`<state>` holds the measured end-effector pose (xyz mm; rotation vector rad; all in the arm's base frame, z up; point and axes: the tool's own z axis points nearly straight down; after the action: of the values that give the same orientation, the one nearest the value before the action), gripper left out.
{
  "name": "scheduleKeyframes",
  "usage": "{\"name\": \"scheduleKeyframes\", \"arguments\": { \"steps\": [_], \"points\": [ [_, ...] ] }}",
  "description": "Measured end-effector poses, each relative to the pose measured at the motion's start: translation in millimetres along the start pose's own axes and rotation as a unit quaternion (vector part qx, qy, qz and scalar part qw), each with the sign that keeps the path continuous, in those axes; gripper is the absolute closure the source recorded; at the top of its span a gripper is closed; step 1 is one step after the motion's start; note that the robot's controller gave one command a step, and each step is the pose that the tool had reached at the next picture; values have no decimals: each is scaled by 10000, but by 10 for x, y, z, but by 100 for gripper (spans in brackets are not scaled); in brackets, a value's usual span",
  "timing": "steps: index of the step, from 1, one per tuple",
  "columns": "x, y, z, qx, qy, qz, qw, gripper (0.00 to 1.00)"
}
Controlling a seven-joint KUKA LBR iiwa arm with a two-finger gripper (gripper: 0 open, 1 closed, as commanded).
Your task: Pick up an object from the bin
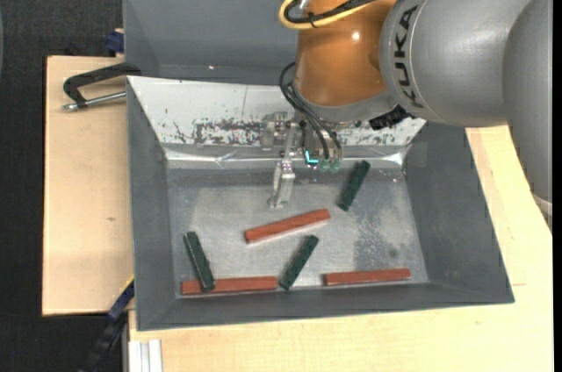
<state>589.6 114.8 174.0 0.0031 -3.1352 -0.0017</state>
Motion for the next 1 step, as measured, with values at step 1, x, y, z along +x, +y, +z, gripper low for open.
{"name": "scheduleKeyframes", "arguments": {
  "steps": [1],
  "points": [
    [-19, -4, -47, -5, -42, 8, 10000, 0]
  ]
}}
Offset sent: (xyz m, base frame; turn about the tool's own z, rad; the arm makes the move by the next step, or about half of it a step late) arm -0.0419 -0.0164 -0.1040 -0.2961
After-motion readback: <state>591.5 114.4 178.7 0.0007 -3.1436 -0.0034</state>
